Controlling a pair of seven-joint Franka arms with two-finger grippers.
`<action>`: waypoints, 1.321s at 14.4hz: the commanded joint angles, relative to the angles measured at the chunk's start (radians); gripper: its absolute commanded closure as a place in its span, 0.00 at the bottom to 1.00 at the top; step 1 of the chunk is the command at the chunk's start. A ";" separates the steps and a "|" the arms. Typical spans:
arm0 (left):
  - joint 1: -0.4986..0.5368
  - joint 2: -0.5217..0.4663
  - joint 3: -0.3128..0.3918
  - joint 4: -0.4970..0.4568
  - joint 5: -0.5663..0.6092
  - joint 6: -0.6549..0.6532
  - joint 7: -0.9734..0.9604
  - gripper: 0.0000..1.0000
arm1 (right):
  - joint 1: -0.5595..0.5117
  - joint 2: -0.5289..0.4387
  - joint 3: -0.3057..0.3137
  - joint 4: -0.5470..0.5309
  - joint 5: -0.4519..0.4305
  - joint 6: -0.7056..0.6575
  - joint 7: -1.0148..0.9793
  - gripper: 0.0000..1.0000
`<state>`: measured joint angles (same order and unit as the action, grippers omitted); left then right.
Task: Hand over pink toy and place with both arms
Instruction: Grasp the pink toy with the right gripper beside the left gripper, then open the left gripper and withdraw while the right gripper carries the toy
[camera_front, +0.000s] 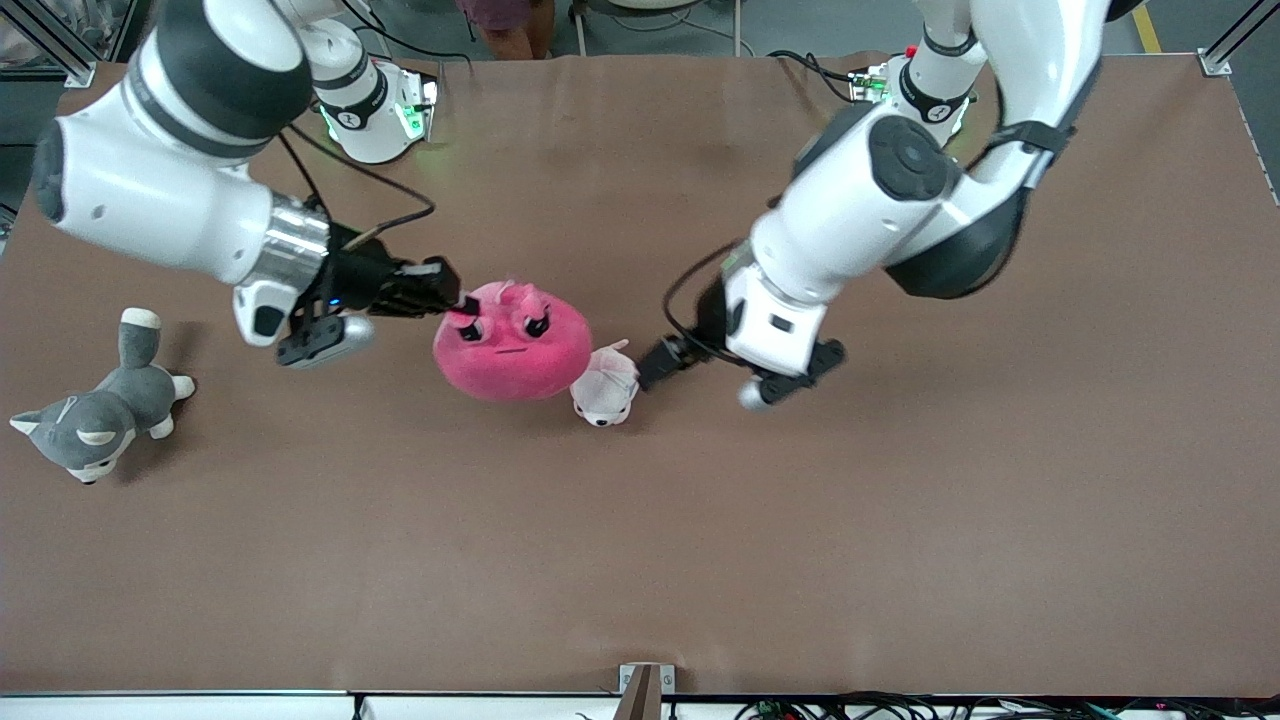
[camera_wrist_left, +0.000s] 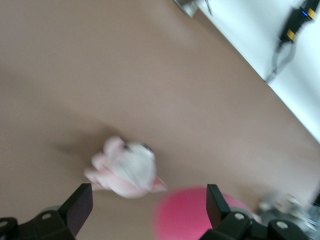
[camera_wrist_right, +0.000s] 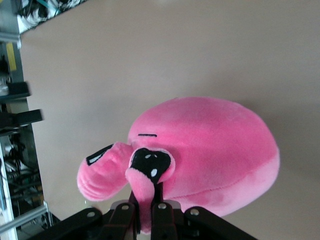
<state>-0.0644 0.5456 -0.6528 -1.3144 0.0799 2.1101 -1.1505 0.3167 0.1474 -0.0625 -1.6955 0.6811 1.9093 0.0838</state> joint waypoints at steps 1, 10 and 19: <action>0.099 -0.029 -0.002 0.000 0.069 -0.149 0.154 0.00 | -0.086 0.037 0.009 0.014 -0.005 -0.013 -0.022 0.97; 0.357 -0.131 -0.004 0.000 0.282 -0.429 0.604 0.00 | -0.332 0.219 0.012 0.034 0.014 -0.117 -0.277 0.97; 0.416 -0.288 0.100 -0.015 0.167 -0.610 0.986 0.00 | -0.470 0.376 0.012 0.100 0.137 -0.397 -0.446 0.98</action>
<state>0.3940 0.3227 -0.6444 -1.3039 0.3006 1.5316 -0.2366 -0.1290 0.4920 -0.0681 -1.6171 0.7833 1.5459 -0.3162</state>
